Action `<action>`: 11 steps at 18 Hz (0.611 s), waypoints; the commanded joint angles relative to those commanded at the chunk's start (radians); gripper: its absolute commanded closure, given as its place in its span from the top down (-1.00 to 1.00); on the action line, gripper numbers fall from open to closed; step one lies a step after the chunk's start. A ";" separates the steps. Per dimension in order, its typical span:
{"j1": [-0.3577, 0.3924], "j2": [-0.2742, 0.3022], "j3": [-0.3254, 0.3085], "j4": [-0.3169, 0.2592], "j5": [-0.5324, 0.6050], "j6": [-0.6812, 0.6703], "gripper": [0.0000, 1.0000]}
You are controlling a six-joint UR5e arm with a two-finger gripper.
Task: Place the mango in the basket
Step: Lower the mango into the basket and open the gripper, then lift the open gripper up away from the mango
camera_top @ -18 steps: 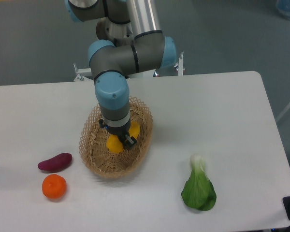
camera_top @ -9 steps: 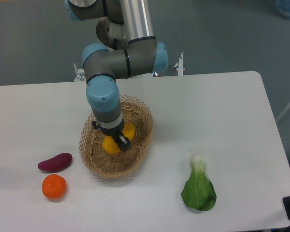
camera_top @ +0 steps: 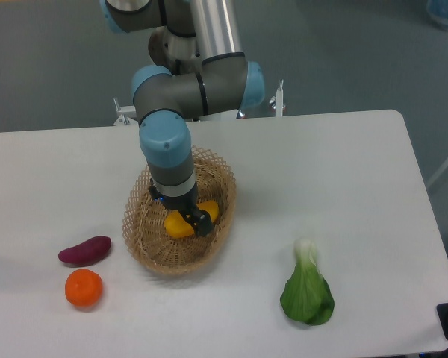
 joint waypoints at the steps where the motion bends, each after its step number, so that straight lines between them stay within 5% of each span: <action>1: 0.014 0.009 0.002 0.000 -0.002 -0.002 1.00; 11: 0.167 0.015 0.044 -0.027 -0.020 0.052 1.00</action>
